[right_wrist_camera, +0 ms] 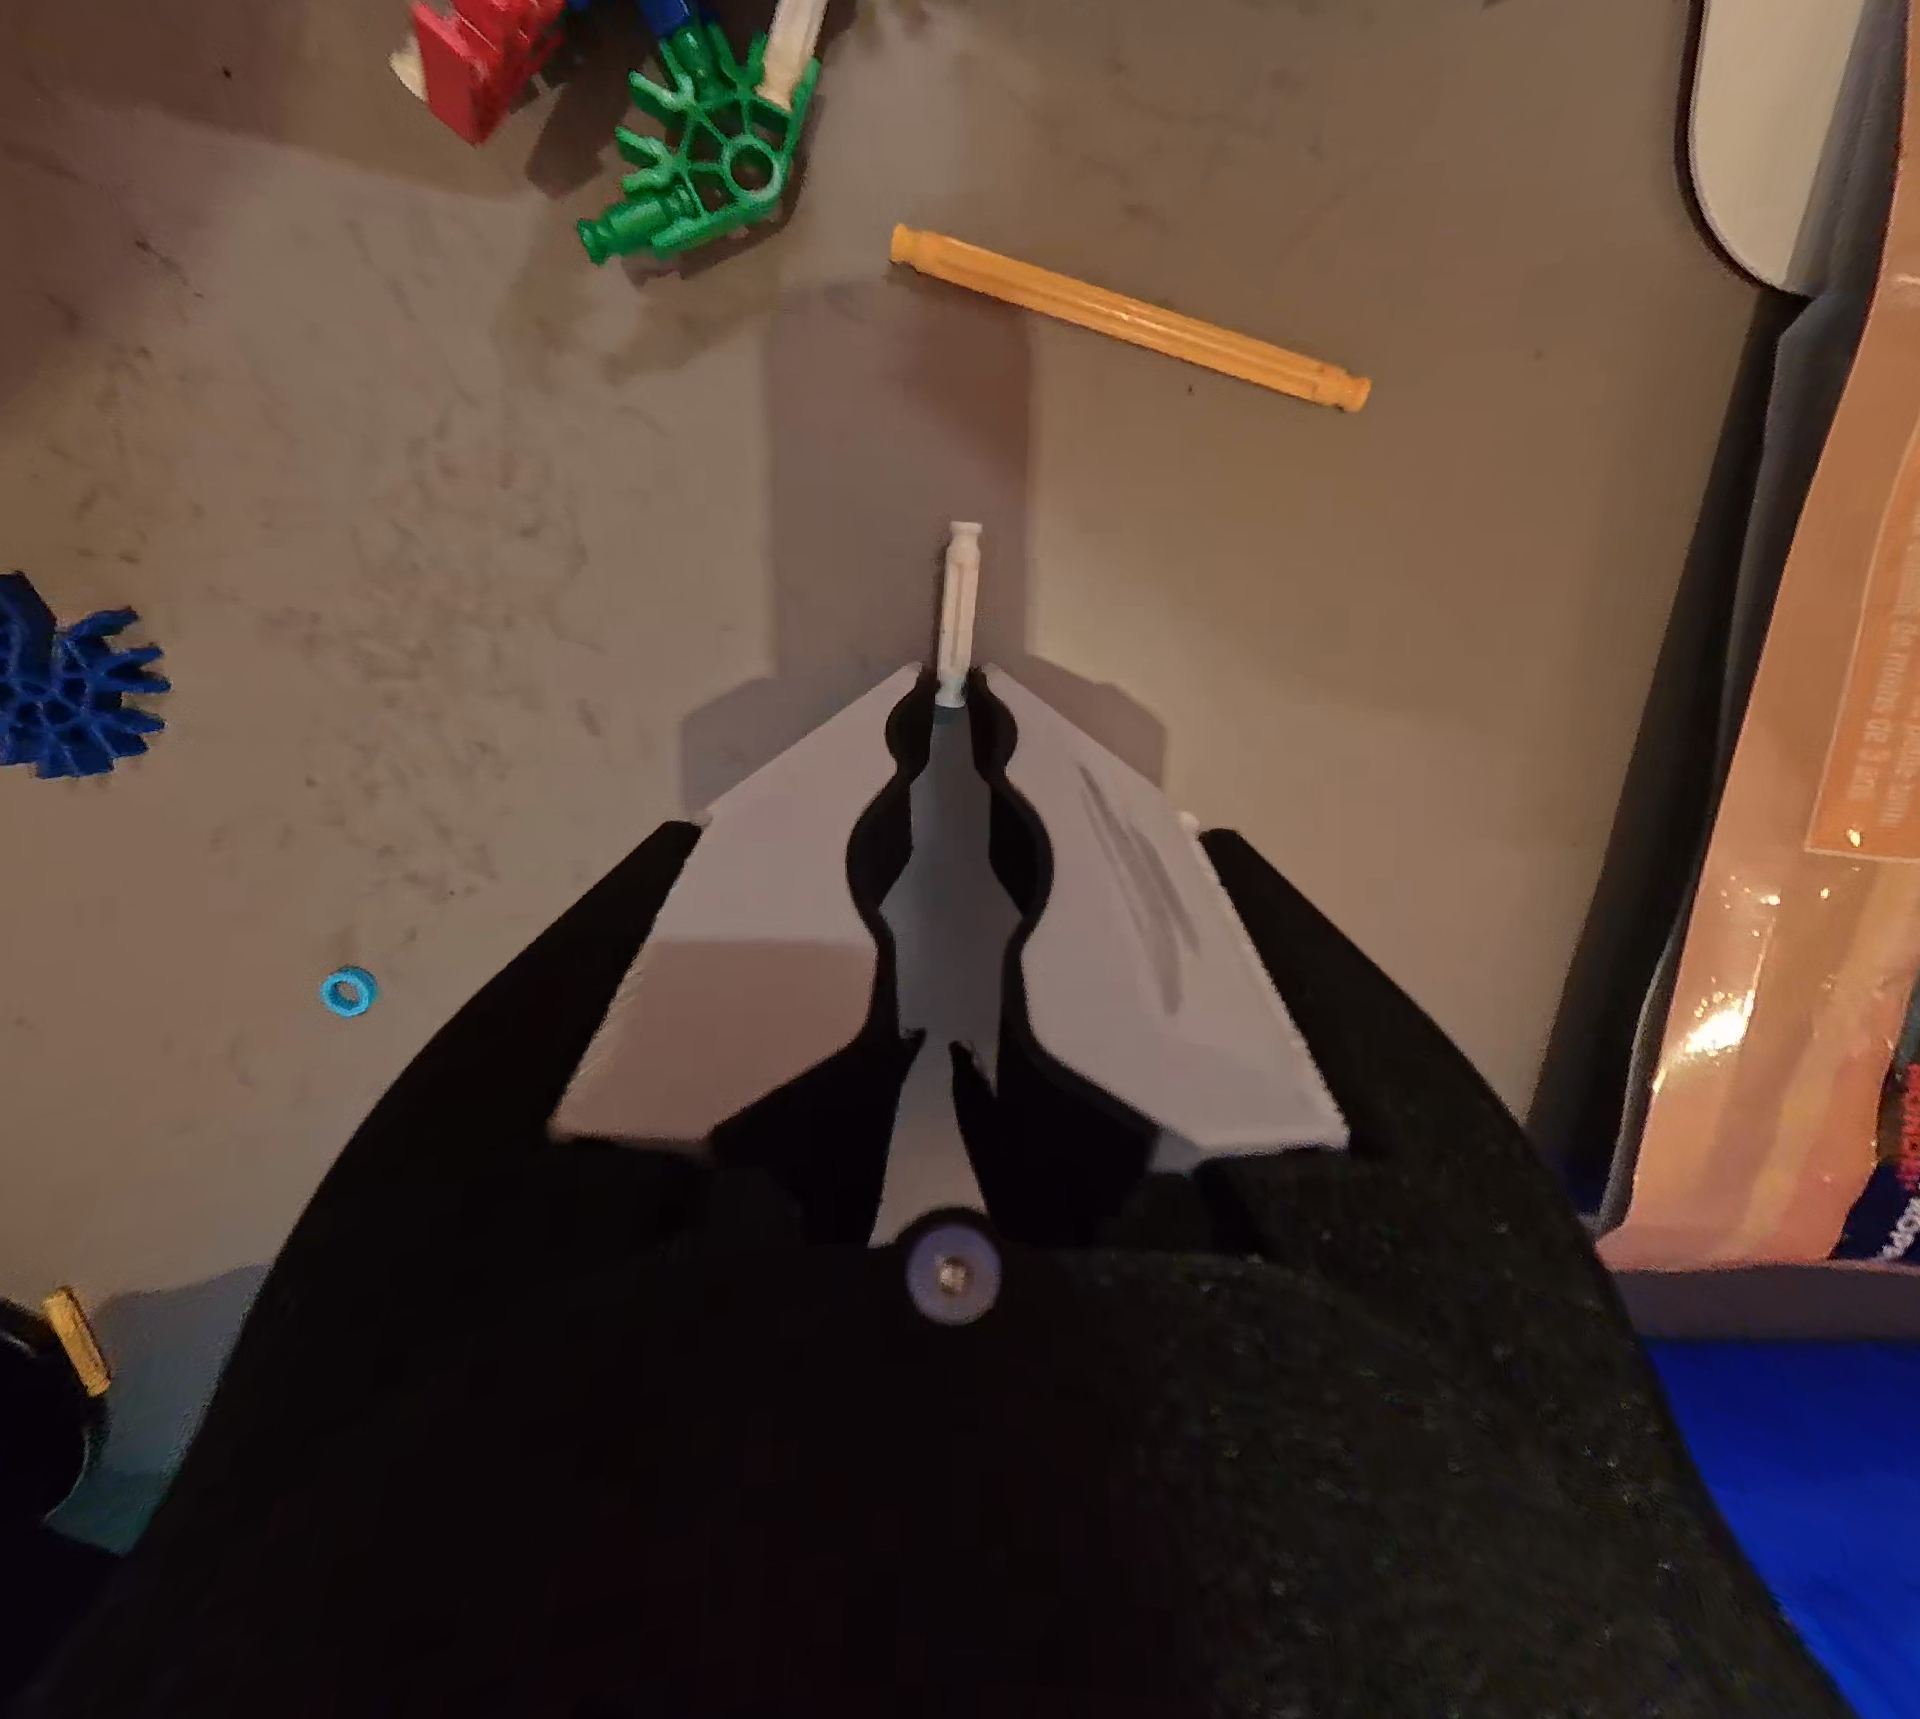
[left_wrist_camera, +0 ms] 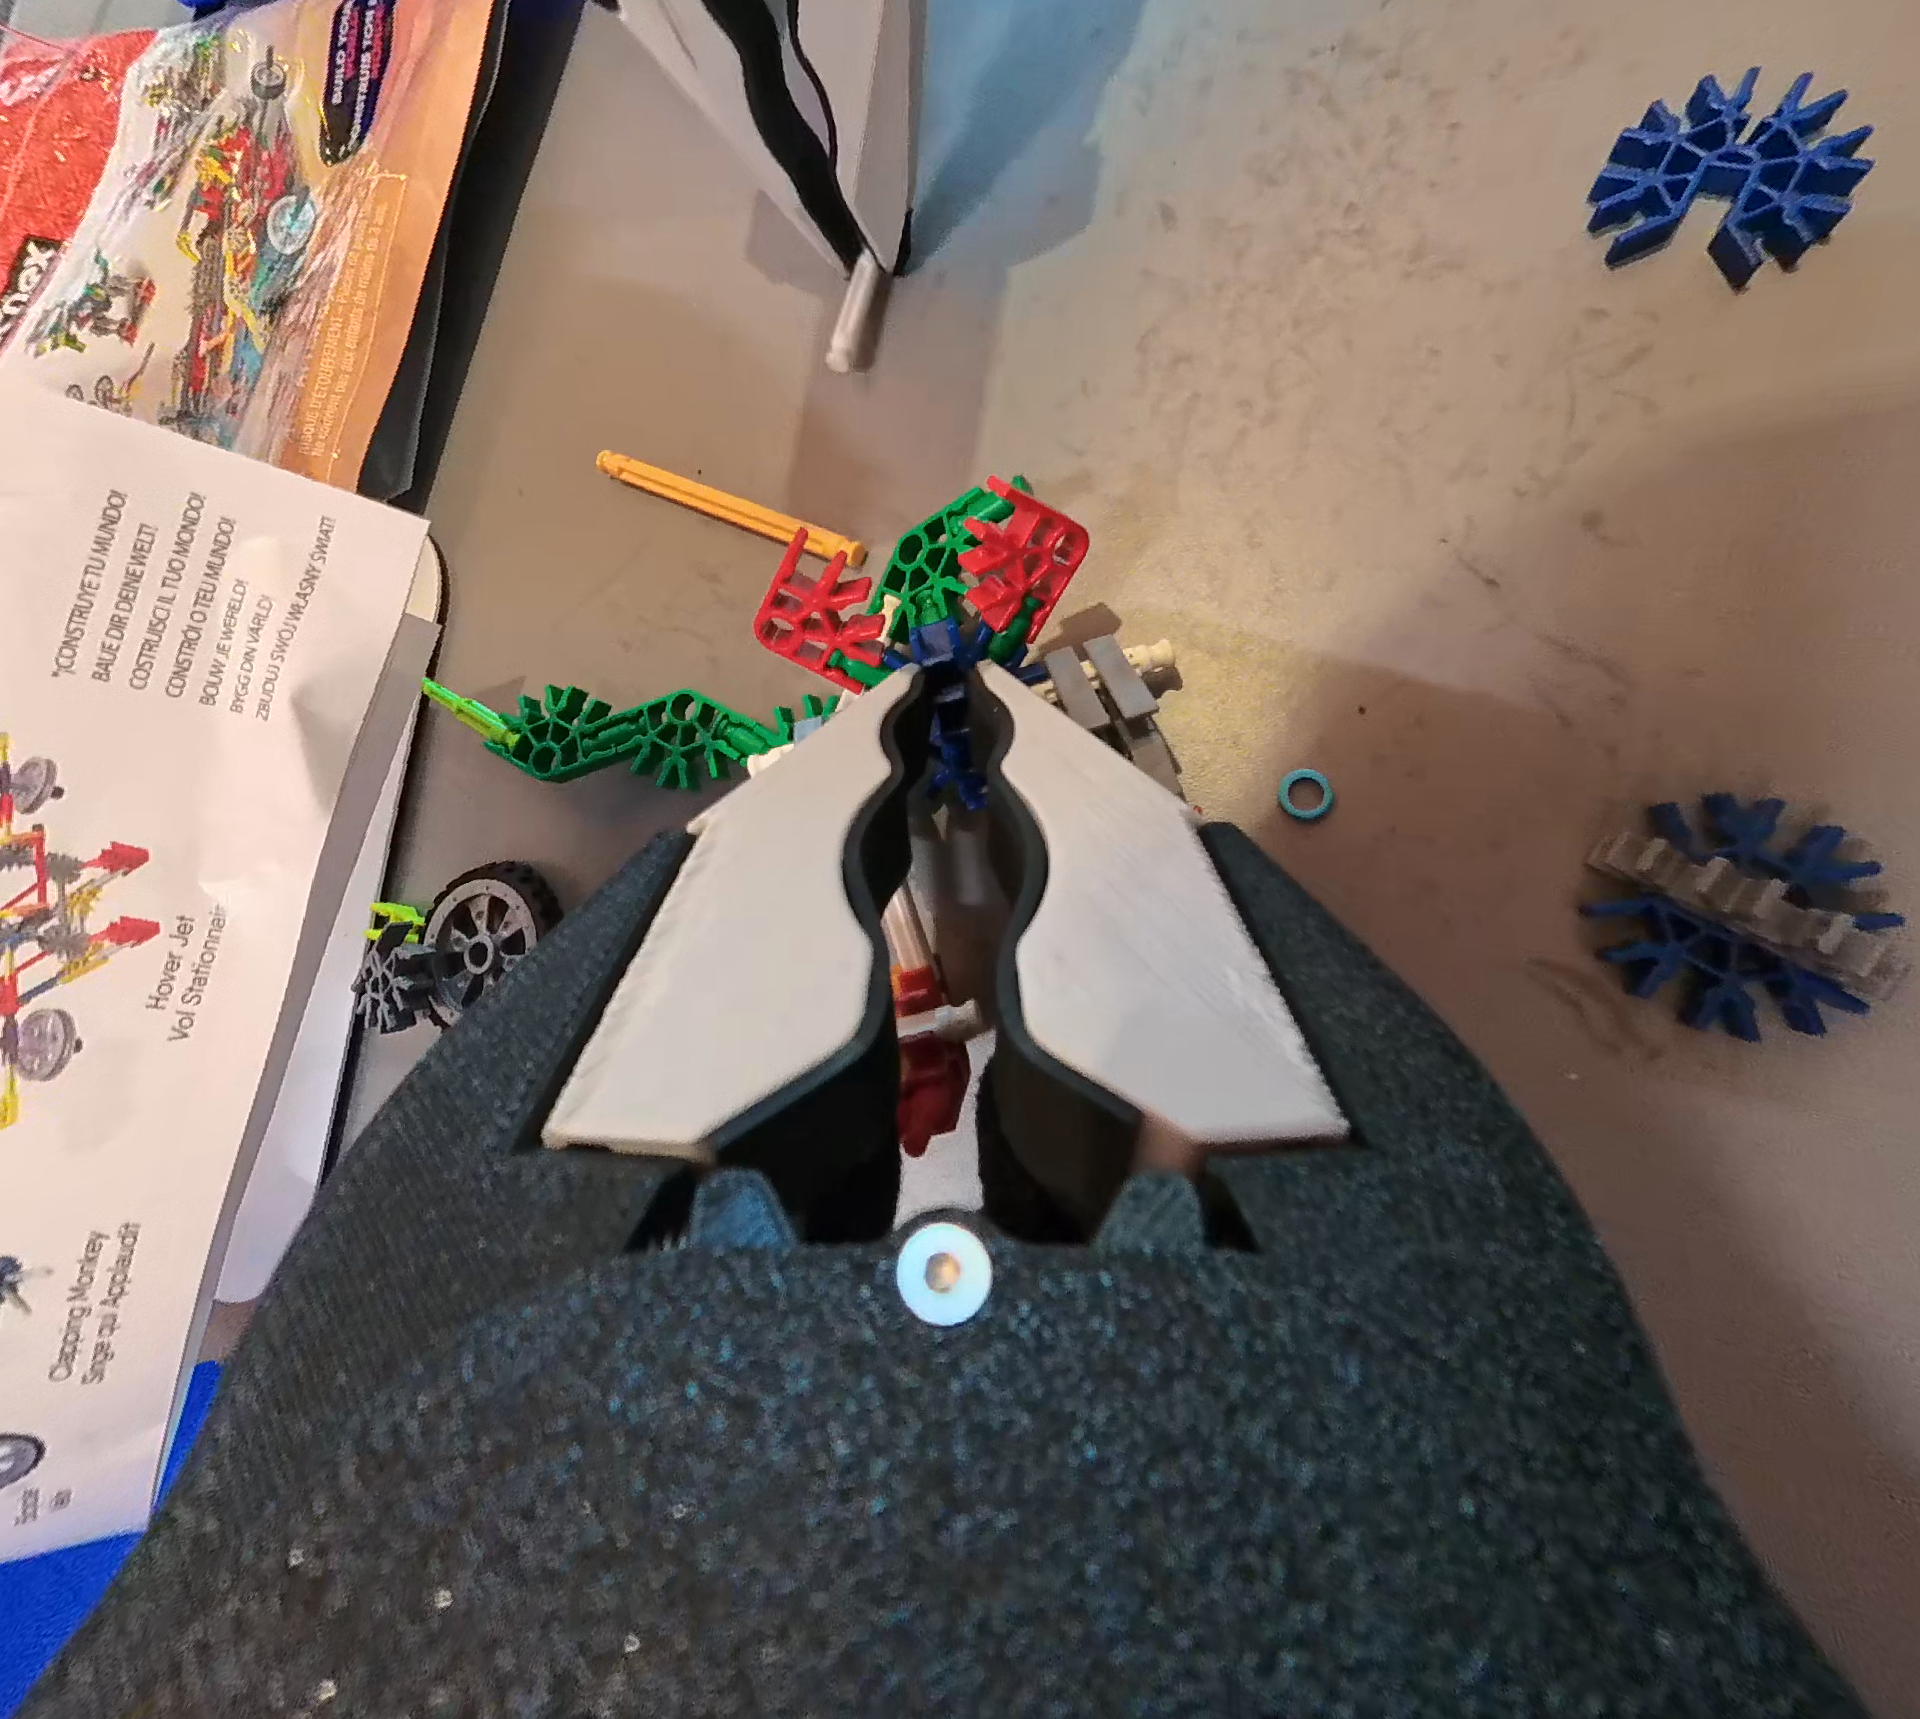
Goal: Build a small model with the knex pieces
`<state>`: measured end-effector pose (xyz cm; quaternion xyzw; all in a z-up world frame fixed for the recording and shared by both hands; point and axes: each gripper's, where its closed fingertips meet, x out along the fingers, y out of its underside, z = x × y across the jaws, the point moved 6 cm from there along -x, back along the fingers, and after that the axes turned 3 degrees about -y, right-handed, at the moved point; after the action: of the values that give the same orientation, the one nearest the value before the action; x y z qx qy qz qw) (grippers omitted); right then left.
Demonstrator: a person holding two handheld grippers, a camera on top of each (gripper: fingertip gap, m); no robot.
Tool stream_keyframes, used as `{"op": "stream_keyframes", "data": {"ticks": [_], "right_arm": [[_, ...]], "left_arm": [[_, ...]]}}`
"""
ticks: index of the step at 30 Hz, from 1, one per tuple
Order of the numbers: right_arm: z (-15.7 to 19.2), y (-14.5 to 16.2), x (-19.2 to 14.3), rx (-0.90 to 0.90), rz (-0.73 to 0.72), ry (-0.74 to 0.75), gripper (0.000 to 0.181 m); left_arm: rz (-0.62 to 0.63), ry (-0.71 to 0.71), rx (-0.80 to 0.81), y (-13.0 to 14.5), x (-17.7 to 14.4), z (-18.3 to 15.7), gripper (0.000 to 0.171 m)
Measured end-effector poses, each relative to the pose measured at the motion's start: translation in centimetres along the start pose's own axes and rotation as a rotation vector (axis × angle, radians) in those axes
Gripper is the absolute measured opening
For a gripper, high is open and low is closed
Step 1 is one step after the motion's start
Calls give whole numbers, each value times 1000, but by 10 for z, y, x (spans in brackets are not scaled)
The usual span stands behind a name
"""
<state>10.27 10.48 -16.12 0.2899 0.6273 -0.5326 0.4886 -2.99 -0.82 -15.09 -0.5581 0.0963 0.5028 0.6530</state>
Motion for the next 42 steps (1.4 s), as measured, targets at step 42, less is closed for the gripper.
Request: {"op": "stream_keyframes", "data": {"ticks": [42], "right_arm": [[24, -83, -33, -86, -618, -135, 8]], "left_arm": [[-289, -243, 31, -25, -26, 19, 4]]}}
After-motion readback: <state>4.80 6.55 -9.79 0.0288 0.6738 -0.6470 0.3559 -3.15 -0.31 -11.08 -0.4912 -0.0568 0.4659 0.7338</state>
